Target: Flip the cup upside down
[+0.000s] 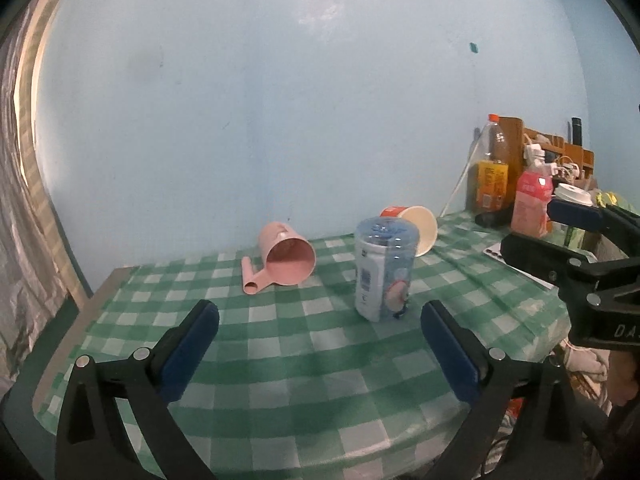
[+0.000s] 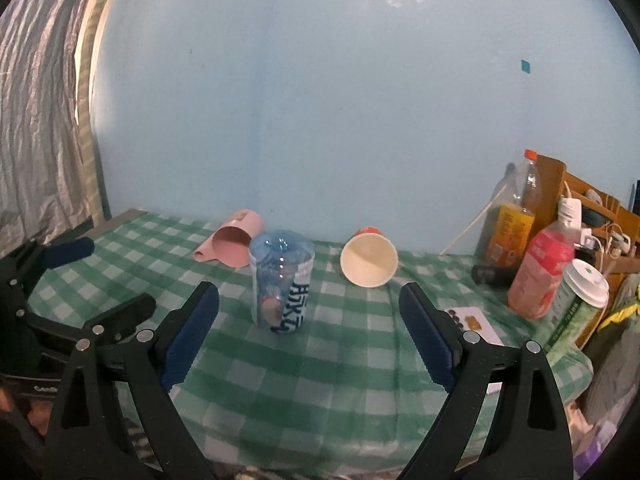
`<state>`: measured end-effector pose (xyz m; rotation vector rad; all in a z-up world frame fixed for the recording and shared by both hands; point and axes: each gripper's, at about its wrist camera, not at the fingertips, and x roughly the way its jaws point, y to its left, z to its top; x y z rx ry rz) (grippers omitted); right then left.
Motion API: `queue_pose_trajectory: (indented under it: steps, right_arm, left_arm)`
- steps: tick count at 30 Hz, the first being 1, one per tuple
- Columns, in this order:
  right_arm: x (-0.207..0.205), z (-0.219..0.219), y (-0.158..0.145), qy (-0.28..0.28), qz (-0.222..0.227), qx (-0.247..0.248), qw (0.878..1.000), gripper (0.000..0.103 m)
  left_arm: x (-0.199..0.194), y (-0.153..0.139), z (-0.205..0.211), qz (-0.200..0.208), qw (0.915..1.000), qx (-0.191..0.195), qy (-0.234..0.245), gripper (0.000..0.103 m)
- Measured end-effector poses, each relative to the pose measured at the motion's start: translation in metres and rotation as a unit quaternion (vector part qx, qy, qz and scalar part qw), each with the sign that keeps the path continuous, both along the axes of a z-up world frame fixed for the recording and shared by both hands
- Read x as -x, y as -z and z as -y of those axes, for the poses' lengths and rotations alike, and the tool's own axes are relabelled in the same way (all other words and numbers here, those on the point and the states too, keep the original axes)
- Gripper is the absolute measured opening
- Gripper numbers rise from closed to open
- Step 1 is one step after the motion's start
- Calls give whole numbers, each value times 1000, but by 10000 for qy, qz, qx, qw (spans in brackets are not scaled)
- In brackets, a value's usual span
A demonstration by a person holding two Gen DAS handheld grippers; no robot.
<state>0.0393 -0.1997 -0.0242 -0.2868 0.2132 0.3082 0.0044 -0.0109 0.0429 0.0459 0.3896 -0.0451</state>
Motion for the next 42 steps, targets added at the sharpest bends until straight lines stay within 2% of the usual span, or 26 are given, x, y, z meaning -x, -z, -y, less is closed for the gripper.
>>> queue_pose_trajectory:
  steps: [4, 10, 15, 23, 42]
  right_arm:
    - [10, 9, 5, 78, 101, -50, 9999, 90]
    - [14, 19, 17, 140, 10, -187, 9997, 90]
    - [18, 18, 28, 156, 41, -65, 9998, 90]
    - [19, 16, 41, 166, -70, -29, 9998, 90]
    - [19, 13, 44, 190, -98, 9, 9998, 90]
  left_arm:
    - [11, 5, 0, 82, 10000, 6, -9, 102]
    - [16, 19, 3, -72, 9999, 67, -24, 102]
    - [22, 28, 8, -9, 9999, -57, -113, 102]
    - [26, 27, 7, 25, 10000, -41, -23, 102]
    - [22, 27, 1, -124, 9998, 97, -109, 103]
